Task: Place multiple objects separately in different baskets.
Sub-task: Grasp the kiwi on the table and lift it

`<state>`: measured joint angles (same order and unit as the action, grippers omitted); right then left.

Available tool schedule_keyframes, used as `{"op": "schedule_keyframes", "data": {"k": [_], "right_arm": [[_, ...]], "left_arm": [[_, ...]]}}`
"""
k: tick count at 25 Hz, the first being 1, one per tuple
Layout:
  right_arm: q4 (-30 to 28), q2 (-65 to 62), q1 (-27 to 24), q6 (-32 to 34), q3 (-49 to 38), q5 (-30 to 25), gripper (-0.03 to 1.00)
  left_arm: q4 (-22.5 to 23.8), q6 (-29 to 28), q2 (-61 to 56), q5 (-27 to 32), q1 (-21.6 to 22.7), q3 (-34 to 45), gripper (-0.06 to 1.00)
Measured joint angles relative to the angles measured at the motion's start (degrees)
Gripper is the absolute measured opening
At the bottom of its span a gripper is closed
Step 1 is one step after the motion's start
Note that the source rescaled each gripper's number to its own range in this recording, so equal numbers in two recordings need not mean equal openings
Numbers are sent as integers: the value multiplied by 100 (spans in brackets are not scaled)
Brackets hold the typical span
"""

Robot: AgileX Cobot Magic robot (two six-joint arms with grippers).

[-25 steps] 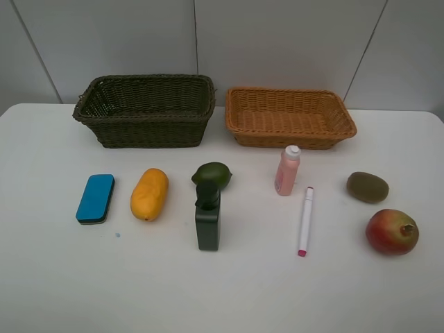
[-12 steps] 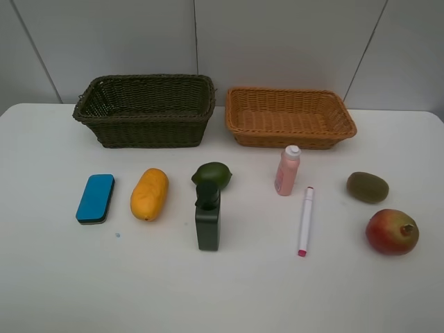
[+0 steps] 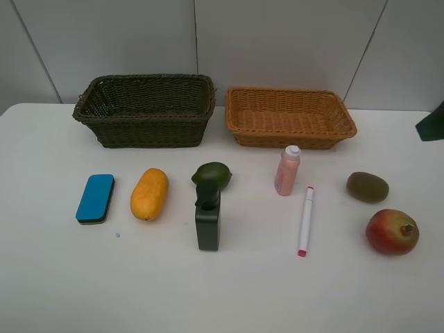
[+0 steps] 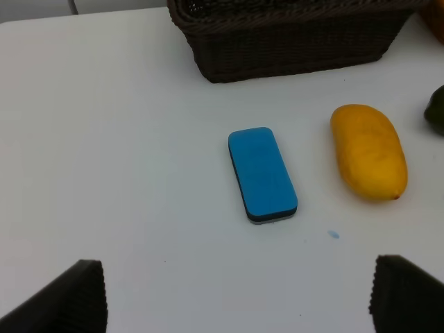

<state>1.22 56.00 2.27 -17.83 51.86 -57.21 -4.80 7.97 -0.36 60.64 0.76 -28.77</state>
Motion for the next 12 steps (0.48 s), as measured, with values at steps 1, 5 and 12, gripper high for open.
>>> {"op": "schedule_keyframes", "data": {"k": [1,5,12], "right_arm": [[-122,191,0,-116,68,-16,100],[-465,863,0,-574,203,-2,100],[-1177,1904,0,-1606,214,201,100]], "left_arm": [[0,0,0,0,0,0,100],[0,0,0,0,0,0,100],[0,0,0,0,0,0,100]]}}
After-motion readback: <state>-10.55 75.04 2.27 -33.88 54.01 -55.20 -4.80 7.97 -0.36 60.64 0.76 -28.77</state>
